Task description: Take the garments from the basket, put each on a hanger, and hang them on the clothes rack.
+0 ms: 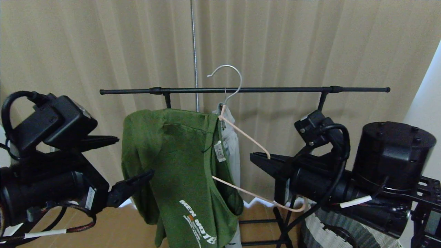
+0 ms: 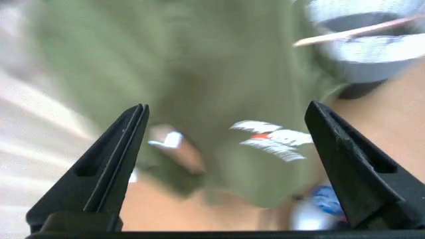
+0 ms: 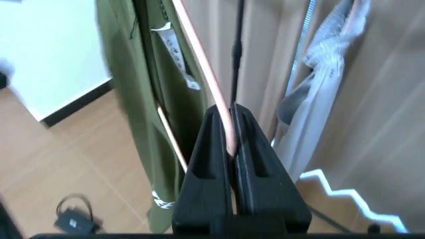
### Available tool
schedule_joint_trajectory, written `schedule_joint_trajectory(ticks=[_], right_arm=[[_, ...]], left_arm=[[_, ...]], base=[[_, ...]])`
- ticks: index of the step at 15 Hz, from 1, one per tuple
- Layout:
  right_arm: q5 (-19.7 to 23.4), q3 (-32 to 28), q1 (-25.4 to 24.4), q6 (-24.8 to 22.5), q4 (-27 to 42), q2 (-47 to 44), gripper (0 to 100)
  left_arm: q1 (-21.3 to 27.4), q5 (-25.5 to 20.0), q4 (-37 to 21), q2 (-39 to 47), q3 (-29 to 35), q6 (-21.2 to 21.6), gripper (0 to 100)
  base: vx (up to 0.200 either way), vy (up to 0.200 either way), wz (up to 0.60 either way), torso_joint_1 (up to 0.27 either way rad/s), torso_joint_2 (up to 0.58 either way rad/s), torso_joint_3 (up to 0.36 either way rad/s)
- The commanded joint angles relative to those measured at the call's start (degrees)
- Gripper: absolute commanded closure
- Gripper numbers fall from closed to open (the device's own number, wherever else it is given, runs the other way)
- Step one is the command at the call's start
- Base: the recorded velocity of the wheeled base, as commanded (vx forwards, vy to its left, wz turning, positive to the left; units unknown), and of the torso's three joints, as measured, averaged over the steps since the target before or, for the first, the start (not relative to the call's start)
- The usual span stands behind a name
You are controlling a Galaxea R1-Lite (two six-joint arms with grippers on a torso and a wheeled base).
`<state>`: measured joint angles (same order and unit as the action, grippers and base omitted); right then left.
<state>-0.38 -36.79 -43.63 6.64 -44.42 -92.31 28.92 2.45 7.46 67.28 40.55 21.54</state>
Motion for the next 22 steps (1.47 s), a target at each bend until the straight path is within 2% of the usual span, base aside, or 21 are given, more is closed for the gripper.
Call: schedule_joint_trajectory(ticks=[1,2,3,6,7,8,10,11,13,16,22], right_arm=[[5.4,2.7,5.2,-3.2,0.0,4.4,100],[5.4,2.7,5.2,-3.2,0.0,4.4,100],[11.4,4.2,8.1,-6.2,0.5,4.6,100],[11.5,4.7,8.1,-6.3,0.3,2.9,100],[11.5,4.7,8.1,-6.3,0.3,2.9,100],[11.6,4.6,7.8,-7.1,0.4,2.0,100],[12.8,4.7,7.8,-11.0,0.1,0.8,100],[14.4,4.5,7.7,-11.5,0.1,0.8,100],[16.2,4.2,6.3,-11.6,-0.1,0.8,100],[16.3,4.2,5.0,-11.6,-0.1,0.9,100],[16.4,4.7,3.0,-11.4,-0.1,1.7,100]], left_arm=[[-2.5,-0.1,3.2,-0.7,-0.4,2.6,0],[-2.5,-0.1,3.2,-0.7,-0.4,2.6,0],[-3.0,-1.1,7.6,1.3,0.1,10.9,0],[-2.7,-8.3,8.6,3.7,0.7,18.5,0],[-2.7,-8.3,8.6,3.7,0.7,18.5,0],[-2.6,-10.0,8.6,5.8,2.0,20.9,0],[-2.6,-10.0,8.6,8.6,3.6,22.3,0],[-2.6,-10.1,8.6,9.3,3.8,22.4,0],[-2.5,-11.1,8.6,10.4,3.7,22.4,0],[-2.5,-12.6,8.6,11.1,3.6,22.4,0],[-2.5,-12.6,8.6,10.9,3.6,22.4,0]], base=[[0.000,0.000,0.00,0.000,0.00,0.000],[0.000,0.000,0.00,0.000,0.00,0.000],[0.000,0.000,0.00,0.000,0.00,0.000],[0.000,0.000,0.00,0.000,0.00,0.000],[0.000,0.000,0.00,0.000,0.00,0.000],[0.000,0.000,0.00,0.000,0.00,0.000],[0.000,0.000,0.00,0.000,0.00,0.000],[0.000,0.000,0.00,0.000,0.00,0.000],[0.000,0.000,0.00,0.000,0.00,0.000],[0.000,0.000,0.00,0.000,0.00,0.000],[0.000,0.000,0.00,0.000,0.00,0.000]])
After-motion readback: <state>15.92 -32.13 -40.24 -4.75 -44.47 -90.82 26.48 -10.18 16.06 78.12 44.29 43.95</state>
